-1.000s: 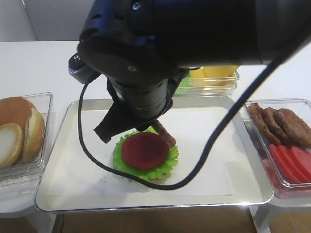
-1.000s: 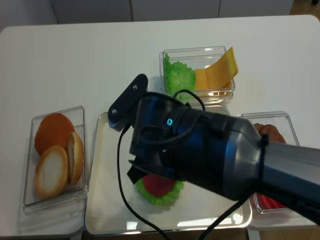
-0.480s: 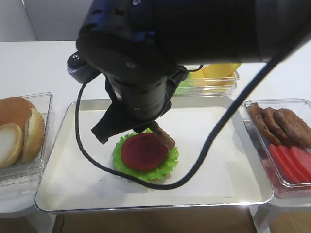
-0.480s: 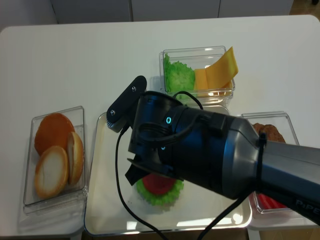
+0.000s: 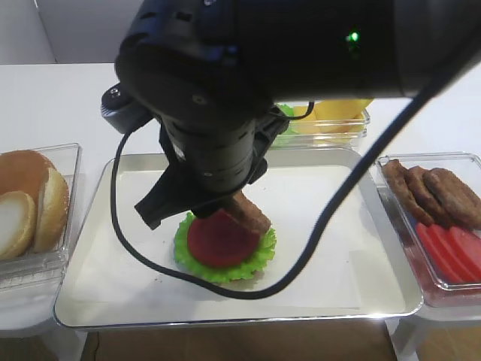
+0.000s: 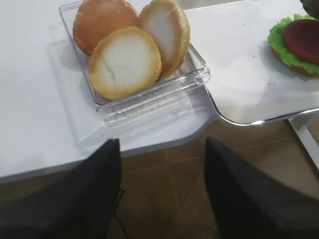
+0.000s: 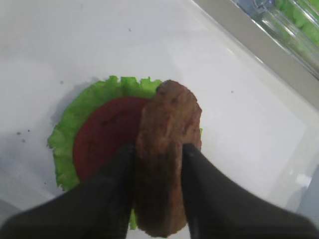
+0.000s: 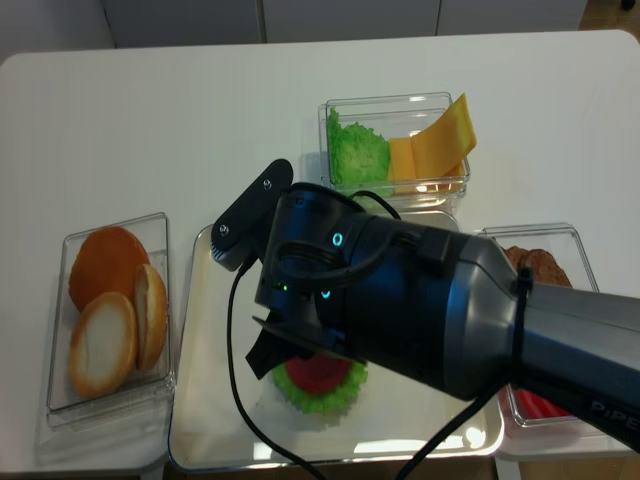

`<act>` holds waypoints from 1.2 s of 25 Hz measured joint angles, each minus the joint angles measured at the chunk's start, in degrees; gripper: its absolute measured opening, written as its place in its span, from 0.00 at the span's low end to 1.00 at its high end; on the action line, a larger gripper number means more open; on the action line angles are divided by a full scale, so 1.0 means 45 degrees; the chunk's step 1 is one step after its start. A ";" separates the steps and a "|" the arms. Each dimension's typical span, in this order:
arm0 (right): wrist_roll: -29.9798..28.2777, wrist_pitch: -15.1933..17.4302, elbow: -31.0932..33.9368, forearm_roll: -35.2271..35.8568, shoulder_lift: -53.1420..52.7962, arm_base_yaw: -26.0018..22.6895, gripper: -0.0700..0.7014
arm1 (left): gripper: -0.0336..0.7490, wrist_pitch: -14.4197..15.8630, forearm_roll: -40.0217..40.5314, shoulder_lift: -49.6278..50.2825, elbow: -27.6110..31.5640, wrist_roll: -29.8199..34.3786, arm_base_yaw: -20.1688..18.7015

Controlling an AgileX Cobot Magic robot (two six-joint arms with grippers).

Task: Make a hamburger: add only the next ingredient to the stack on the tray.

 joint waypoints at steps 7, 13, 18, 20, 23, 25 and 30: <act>0.0000 0.0000 0.0000 0.0788 0.0000 0.0000 0.63 | 0.56 0.0000 0.0000 0.0000 0.0000 0.0000 0.0000; -0.0130 0.0000 0.0000 0.1428 0.0000 0.0000 0.88 | 0.56 0.0000 0.0000 0.0000 0.0000 0.0000 0.0000; -0.0365 0.0000 0.0000 0.2027 0.0000 -0.0028 0.98 | 0.56 0.0000 0.0000 0.0000 0.0000 0.0000 0.0000; -0.0715 0.0000 0.0000 0.2368 -0.0034 -0.0256 0.98 | 0.56 0.0000 0.0000 0.0000 0.0000 0.0000 0.0000; -0.1384 0.0000 0.0000 0.3433 -0.0368 -0.1088 0.99 | 0.56 0.0000 0.0000 0.0000 0.0000 0.0000 0.0000; -0.1903 0.0000 0.0000 0.4220 -0.0759 -0.2027 0.98 | 0.56 0.0000 0.0000 0.0000 0.0000 0.0000 0.0000; -0.3047 0.0217 0.0000 0.5553 -0.1818 -0.4694 0.89 | 0.56 0.0000 0.0000 0.0000 0.0000 0.0000 0.0000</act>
